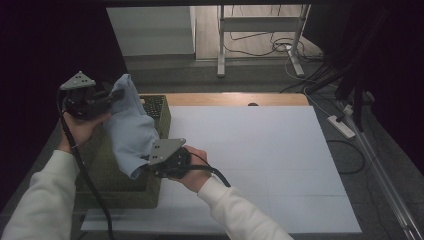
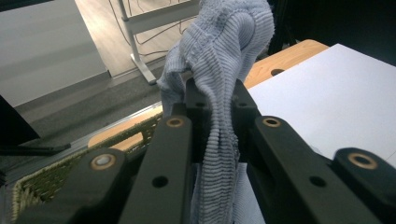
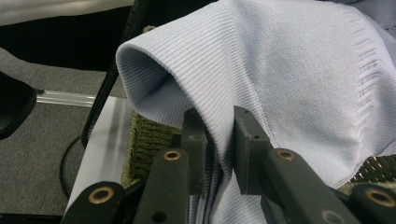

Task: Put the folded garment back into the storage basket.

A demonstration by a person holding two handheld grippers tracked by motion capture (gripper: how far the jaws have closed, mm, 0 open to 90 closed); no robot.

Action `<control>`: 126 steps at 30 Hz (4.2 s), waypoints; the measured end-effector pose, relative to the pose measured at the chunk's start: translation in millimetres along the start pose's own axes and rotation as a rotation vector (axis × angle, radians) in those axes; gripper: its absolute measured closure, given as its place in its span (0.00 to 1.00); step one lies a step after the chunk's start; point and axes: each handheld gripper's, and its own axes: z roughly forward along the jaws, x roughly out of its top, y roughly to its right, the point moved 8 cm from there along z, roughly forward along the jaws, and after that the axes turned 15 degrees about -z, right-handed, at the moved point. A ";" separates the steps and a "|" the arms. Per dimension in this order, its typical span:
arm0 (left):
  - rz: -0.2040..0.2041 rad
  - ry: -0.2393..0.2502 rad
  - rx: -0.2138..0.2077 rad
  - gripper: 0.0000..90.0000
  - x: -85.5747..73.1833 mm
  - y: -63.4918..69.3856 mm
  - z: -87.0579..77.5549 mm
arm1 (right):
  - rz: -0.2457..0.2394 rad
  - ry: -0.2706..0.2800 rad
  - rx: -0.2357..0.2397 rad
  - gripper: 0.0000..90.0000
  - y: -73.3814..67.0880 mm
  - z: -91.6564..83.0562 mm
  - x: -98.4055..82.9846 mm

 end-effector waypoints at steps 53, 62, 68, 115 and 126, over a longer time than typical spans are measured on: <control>-0.045 -0.053 0.030 0.91 -19.0 -37.6 19.3 | 0.016 -0.016 0.030 0.85 -1.6 54.7 1.4; -0.049 -0.066 0.033 0.91 -22.6 -42.3 25.2 | 0.038 -0.017 0.040 0.85 -0.8 61.4 -2.7; -0.060 -0.075 0.039 0.91 -26.6 -48.6 28.9 | 0.046 -0.021 0.051 0.85 -0.8 66.0 -5.1; -0.071 -0.183 0.037 0.91 -61.6 -68.4 75.9 | 0.100 -0.134 0.124 0.85 -7.7 115.4 -27.1; -0.068 -0.213 0.045 0.91 -71.0 -76.6 92.7 | 0.106 -0.190 0.129 0.85 -3.3 129.3 -33.5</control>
